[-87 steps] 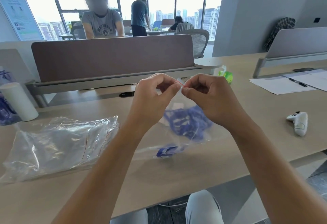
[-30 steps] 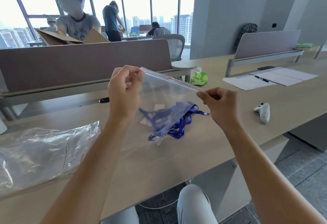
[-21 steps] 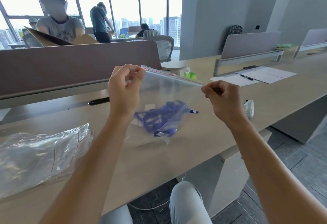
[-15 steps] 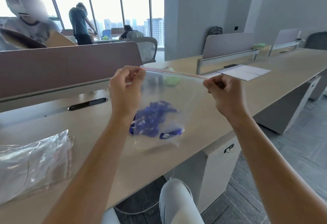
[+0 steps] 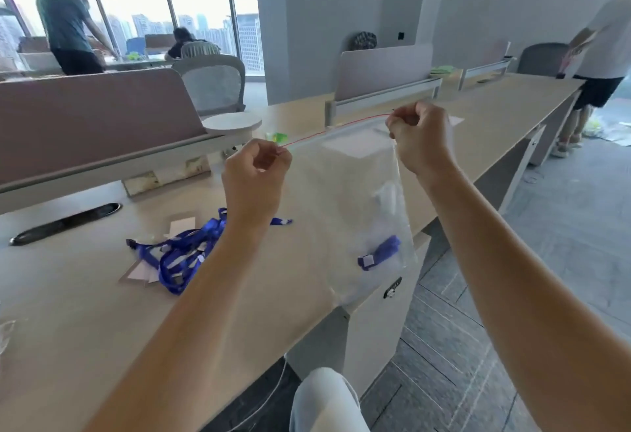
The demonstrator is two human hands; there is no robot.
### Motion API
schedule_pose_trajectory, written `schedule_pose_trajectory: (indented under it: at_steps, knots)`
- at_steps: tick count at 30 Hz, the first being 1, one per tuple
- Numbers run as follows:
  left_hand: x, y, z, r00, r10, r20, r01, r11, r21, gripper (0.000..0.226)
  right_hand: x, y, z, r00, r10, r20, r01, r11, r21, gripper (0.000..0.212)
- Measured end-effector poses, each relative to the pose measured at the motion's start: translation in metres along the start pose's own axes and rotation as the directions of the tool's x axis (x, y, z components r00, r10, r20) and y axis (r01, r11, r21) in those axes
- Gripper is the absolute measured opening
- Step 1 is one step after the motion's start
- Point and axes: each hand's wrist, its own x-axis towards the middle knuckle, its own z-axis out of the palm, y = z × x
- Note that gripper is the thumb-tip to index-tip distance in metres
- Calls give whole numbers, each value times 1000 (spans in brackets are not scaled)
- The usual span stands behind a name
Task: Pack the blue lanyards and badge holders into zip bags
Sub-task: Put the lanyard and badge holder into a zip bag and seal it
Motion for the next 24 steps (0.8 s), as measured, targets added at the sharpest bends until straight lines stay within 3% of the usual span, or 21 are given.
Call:
schedule_pose_trajectory:
  at_steps: [6, 14, 18, 24]
  knots:
    - [59, -89, 45, 998, 3, 56, -20, 952, 304, 5, 68, 58, 99, 996, 45, 72, -40, 996, -80, 4]
    - [102, -202, 68, 973, -121, 197, -78, 632, 771, 6, 75, 156, 208, 920, 164, 356, -101, 977, -190, 17]
    - [106, -213, 65, 942, -210, 261, -115, 528, 841, 22, 62, 167, 215, 840, 206, 502, -90, 965, -246, 46]
    - [90, -187, 40, 933, -180, 312, -163, 560, 812, 35, 30, 145, 188, 809, 35, 587, 148, 954, -260, 45]
